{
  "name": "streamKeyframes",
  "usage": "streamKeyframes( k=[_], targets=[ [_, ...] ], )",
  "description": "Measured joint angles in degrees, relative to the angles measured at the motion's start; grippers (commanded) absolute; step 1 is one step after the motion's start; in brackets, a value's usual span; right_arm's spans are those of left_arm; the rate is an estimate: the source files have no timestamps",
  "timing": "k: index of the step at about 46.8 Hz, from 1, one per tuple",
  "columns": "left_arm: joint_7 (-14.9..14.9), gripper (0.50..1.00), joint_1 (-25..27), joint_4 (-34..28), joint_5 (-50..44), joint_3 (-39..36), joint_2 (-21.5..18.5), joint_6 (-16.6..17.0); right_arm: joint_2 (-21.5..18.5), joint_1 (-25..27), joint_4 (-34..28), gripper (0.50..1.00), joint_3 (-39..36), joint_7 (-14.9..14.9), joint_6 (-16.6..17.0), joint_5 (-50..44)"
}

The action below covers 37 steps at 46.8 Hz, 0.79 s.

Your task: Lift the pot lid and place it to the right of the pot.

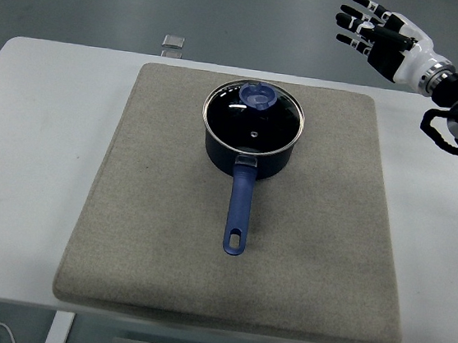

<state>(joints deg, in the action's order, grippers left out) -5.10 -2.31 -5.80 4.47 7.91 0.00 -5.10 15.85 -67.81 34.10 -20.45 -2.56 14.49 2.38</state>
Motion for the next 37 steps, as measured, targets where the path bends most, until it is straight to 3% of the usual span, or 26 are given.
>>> streamKeyframes(
  k=[17, 37],
  targets=[
    [0.0, 1.0, 0.0, 0.0, 0.0, 0.0, 0.0, 0.0, 0.5, -0.3, 0.1, 0.915, 0.1, 0.2, 3.2, -6.2],
    [0.0, 1.0, -0.1, 0.0, 0.0, 0.0, 0.0, 0.0, 2.4, -0.7, 1.0, 0.915, 0.1, 0.0, 4.4, -16.3]
  ],
)
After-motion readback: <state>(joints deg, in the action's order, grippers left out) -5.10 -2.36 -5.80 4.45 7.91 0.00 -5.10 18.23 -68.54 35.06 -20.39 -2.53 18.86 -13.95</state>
